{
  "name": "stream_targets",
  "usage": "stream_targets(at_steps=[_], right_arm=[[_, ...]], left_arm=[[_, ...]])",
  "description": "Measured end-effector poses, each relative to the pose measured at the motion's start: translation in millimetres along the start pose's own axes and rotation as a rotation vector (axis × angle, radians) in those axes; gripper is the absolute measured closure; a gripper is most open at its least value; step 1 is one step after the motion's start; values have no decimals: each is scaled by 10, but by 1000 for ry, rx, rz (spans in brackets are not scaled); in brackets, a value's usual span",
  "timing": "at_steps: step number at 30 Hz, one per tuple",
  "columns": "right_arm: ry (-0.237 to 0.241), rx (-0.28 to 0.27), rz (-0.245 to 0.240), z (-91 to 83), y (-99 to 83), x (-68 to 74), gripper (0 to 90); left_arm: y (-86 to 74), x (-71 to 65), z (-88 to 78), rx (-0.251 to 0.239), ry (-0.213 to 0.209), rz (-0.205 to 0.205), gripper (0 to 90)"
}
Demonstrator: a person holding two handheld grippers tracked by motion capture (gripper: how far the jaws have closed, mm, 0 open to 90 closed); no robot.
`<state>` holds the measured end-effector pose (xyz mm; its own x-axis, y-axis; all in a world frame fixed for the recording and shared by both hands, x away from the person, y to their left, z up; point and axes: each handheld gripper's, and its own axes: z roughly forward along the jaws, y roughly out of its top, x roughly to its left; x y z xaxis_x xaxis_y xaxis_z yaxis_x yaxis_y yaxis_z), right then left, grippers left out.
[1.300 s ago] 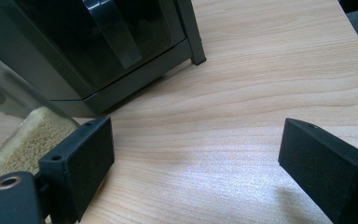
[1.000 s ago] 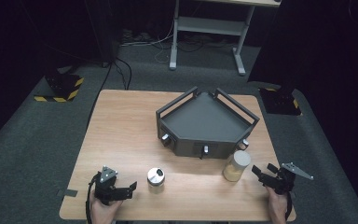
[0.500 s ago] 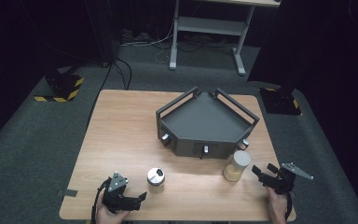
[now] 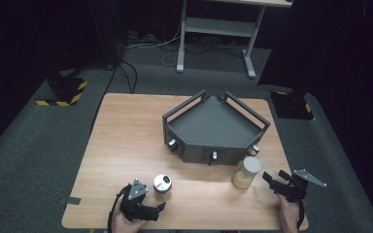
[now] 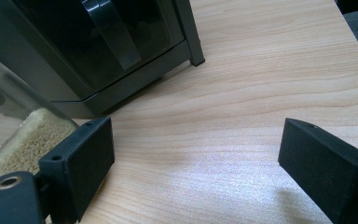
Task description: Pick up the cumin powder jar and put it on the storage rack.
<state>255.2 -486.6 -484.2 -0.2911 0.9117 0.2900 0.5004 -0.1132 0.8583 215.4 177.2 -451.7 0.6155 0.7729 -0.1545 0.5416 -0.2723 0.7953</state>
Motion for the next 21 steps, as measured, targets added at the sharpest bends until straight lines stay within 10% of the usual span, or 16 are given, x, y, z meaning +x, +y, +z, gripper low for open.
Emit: stream_targets(at_steps=[21], right_arm=[[3,-5,6,-3,-8,-13,96]], left_arm=[[235,-142,290,-19,14,19,74]])
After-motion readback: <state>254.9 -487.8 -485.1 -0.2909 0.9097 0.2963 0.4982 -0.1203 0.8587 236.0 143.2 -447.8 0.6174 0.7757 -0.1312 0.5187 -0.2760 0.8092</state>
